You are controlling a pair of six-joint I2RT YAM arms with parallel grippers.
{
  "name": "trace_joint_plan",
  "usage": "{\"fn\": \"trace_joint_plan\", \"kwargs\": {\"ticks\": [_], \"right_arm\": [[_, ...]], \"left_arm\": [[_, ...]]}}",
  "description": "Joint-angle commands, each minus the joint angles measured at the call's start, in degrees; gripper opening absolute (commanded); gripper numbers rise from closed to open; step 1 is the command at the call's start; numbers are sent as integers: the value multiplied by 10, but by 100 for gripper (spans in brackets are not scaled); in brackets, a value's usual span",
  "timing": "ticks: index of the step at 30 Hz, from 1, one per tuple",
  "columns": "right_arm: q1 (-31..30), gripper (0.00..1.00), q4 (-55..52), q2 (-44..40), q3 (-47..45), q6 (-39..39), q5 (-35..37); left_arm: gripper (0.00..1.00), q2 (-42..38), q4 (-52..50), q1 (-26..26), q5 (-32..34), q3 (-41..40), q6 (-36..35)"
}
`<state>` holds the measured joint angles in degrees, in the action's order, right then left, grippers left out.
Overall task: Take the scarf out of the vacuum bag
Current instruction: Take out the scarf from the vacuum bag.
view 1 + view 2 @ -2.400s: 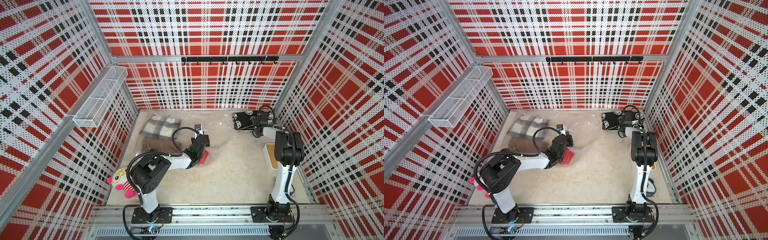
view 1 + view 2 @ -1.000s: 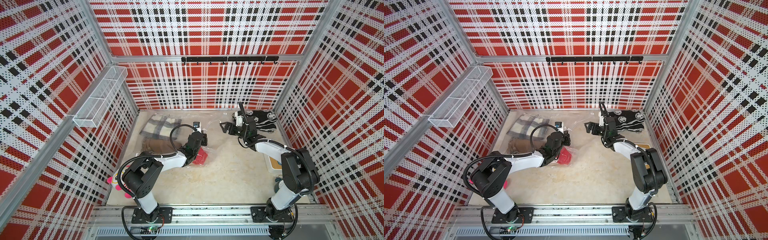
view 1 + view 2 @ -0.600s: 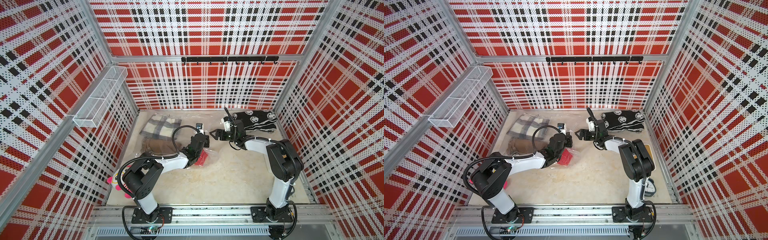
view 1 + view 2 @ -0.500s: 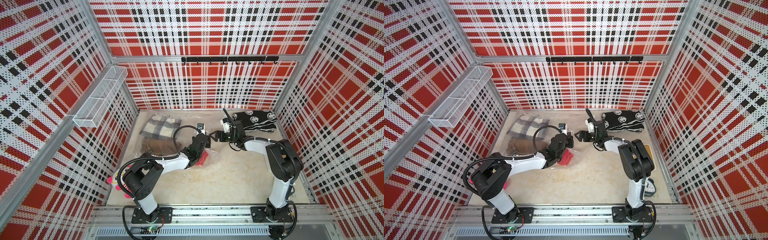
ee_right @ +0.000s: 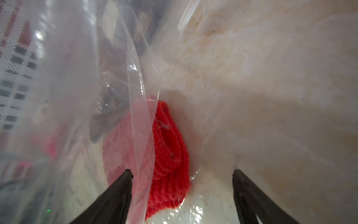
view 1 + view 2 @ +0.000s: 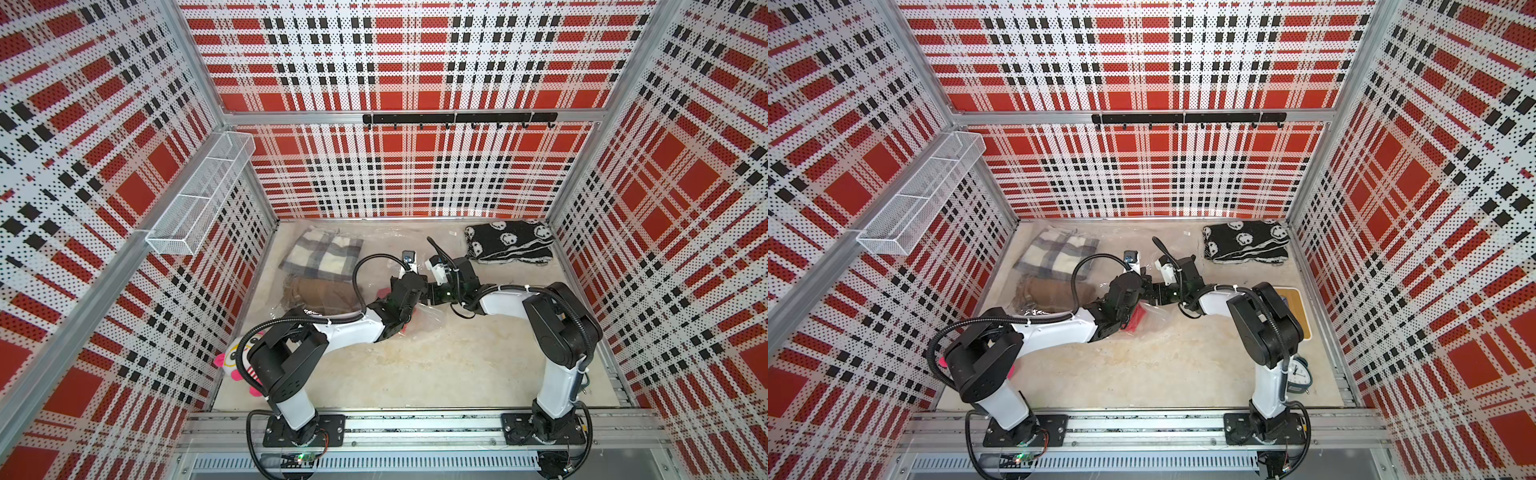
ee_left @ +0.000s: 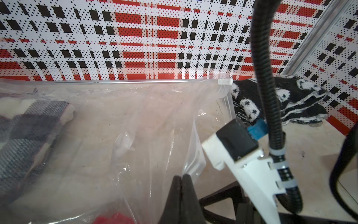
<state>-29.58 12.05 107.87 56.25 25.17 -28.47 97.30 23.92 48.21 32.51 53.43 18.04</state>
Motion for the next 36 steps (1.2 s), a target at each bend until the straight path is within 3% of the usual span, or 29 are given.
{"fn": "trace_joint_plan", "kwargs": {"ticks": [1,15,19,23,29,36], "right_arm": [[-6,82,17,-10,-5,-3,-5],[-31,71,93,30,-9,56,-22],[18,68,165,17,-52,112,-86],[35,71,141,-14,-80,94,-34],[11,69,138,-2,-76,82,-56],[-22,78,121,39,-37,74,-75]], "left_arm": [[0,-7,2,8,28,7,9],[0,-31,2,21,55,6,17],[0,-39,2,14,71,-11,26],[0,-42,8,-1,60,-28,45],[0,-52,10,18,88,0,21],[0,-40,13,61,138,16,7]]}}
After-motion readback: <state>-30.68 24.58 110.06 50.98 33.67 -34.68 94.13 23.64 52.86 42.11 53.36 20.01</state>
